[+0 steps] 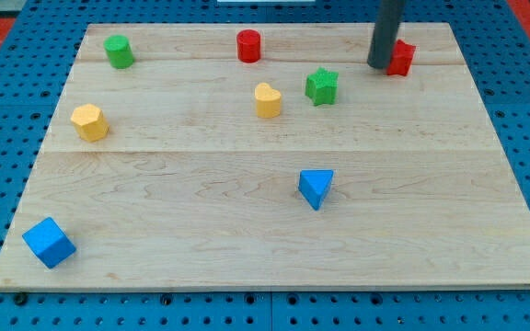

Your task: Nudge red star down a bit

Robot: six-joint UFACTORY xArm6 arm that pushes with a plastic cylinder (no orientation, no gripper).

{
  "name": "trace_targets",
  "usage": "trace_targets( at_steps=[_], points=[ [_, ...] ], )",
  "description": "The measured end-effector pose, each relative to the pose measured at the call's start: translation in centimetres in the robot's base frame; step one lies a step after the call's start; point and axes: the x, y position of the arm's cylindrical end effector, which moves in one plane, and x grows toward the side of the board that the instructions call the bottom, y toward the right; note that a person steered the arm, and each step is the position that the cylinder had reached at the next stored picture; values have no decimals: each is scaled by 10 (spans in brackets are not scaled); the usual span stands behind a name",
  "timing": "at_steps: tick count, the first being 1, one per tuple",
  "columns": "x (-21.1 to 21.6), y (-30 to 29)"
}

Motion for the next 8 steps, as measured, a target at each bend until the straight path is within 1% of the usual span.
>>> trace_targets(
  at_steps=[1,2,3,4,5,6,7,8],
  points=[
    [19,0],
    [-11,-29],
    [-55,-25],
    [-98,19],
    [-77,97],
    [3,72],
    [-9,92],
    [-58,100]
  ],
)
